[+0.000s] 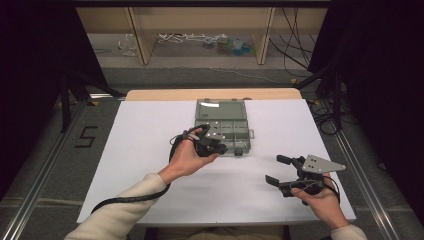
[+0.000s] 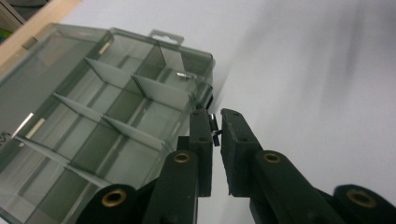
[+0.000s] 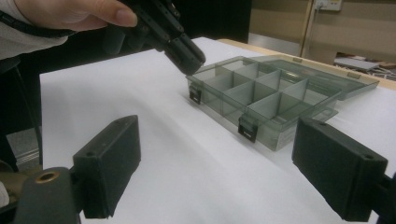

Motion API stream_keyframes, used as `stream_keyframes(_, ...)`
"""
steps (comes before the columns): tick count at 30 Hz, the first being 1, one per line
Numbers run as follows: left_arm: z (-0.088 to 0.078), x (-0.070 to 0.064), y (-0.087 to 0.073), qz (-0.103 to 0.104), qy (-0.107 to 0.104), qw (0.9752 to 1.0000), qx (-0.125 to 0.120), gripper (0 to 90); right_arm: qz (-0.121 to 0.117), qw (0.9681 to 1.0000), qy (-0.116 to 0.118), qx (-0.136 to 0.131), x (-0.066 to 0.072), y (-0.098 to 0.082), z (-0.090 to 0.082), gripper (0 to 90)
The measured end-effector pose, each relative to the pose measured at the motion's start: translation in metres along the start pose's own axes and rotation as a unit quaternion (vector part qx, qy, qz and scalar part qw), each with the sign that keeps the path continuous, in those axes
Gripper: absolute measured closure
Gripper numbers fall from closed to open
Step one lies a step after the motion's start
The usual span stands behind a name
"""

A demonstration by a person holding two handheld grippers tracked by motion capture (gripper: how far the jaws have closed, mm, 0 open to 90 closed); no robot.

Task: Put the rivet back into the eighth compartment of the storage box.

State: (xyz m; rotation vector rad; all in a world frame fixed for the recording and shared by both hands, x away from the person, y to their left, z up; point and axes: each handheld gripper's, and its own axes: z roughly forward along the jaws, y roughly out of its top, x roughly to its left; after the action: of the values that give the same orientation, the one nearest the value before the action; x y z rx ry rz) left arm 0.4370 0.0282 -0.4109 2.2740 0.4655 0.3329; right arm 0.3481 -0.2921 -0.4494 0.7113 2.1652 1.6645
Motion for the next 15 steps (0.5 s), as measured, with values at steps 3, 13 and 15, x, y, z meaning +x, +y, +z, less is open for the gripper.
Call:
stream_keyframes(3,0.001,0.000,0.002,-0.003,0.001,1.0000,-0.008,82.9,0.002,1.0000,0.001,0.001,0.000,0.000,0.000,16.5)
stream_keyframes(13,0.010,0.003,0.009,-0.033,0.007,0.9987,-0.038,82.9,0.000,1.0000,0.004,-0.007,0.000,0.000,0.001,16.5)
stream_keyframes(15,0.011,0.004,0.010,-0.038,0.007,0.9983,-0.045,82.9,0.000,1.0000,0.004,-0.007,0.000,0.000,0.001,16.5)
